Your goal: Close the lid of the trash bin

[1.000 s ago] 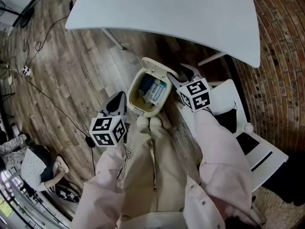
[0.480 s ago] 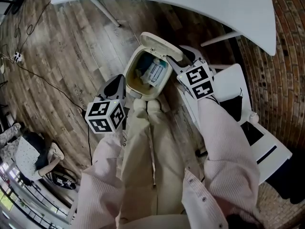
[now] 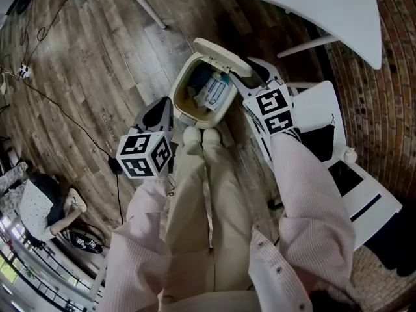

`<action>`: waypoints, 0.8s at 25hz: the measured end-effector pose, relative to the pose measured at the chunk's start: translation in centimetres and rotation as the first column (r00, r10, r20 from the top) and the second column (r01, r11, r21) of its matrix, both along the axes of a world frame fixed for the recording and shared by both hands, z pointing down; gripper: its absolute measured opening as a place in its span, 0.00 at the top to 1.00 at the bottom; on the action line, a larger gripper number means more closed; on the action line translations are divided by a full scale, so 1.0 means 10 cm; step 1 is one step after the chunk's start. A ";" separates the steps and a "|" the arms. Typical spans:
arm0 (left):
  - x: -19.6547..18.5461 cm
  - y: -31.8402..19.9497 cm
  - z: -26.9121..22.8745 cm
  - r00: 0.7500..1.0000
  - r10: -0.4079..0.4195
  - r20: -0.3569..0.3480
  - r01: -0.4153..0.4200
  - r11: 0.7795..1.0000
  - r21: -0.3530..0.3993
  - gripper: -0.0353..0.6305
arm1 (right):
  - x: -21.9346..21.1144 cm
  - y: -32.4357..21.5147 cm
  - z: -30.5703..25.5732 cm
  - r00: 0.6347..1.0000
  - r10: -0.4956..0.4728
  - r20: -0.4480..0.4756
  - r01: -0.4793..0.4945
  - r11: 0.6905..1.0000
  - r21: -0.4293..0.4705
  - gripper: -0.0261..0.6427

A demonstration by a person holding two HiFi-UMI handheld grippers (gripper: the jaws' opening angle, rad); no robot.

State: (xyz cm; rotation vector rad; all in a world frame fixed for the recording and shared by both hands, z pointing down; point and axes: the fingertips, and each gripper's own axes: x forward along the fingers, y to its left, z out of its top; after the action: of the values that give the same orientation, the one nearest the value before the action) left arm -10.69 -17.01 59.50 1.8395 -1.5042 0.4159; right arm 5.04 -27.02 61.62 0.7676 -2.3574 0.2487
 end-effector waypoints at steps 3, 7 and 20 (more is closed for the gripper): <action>-0.02 0.09 0.01 1.000 0.004 -0.006 -0.004 1.000 -0.004 0.96 | -0.07 0.12 0.00 1.000 -0.012 0.002 0.012 1.000 0.005 0.66; -0.06 0.23 0.05 1.000 0.019 -0.015 -0.020 1.000 -0.019 0.96 | -0.14 0.26 0.03 1.000 0.004 0.010 -0.004 1.000 -0.010 0.66; -0.17 0.53 0.14 0.996 0.088 -0.024 -0.089 0.995 -0.033 0.96 | -0.27 0.72 0.16 0.999 0.051 -0.013 -0.051 0.998 -0.023 0.66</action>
State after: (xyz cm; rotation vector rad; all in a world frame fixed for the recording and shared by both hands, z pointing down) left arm -12.39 -11.73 60.91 1.8826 -1.3962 0.4594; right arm 2.39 -19.84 63.23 0.8165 -2.3210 0.2920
